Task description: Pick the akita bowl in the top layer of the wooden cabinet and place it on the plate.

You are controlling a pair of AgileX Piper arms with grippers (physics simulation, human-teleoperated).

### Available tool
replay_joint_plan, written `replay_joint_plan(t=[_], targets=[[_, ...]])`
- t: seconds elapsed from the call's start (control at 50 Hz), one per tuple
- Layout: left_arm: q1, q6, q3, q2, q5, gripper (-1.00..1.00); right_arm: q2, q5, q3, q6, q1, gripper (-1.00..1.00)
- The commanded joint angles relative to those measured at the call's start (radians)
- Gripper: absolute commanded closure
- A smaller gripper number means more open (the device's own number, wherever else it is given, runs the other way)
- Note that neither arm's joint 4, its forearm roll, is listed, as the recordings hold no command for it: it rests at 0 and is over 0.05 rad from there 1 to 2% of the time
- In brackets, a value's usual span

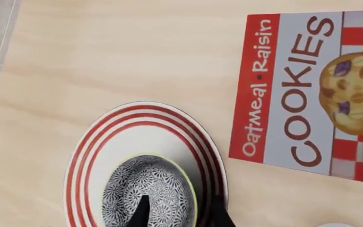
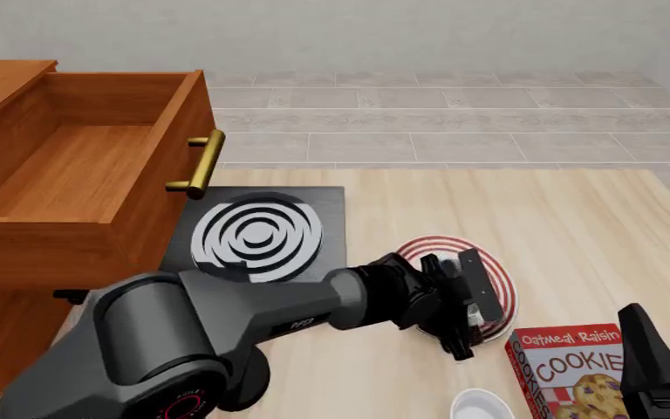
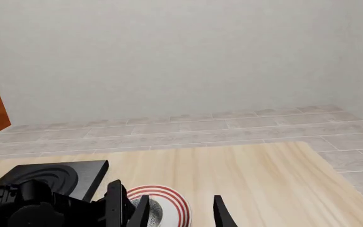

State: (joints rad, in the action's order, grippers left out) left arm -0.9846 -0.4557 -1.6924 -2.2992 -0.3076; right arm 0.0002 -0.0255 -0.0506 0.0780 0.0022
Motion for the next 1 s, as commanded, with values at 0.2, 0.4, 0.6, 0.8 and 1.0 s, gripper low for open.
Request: replay_joint_plan(t=[0.2, 0.4, 0.6, 0.8, 1.0], targets=[[0.001, -0.023, -0.022, -0.012, -0.034, -1.00, 0.000, 0.001, -0.002, -0.001, 0.003, -1.00], [-0.009, -0.021, -0.009, 0.013, -0.038, -1.00, 0.000, 0.001, -0.003, -0.002, 0.004, -1.00], [-0.005, -0.024, 0.005, 0.043, -0.046, -1.00, 0.000, -0.002, -0.001, -0.003, 0.007, -1.00], [0.000, -0.041, 0.058, 0.089, -0.034, -1.00, 0.000, -0.002, -0.002, -0.007, 0.008, -1.00], [0.001, -0.048, 0.082, 0.128, -0.039, -1.00, 0.000, -0.003, -0.002, -0.014, 0.009, -1.00]])
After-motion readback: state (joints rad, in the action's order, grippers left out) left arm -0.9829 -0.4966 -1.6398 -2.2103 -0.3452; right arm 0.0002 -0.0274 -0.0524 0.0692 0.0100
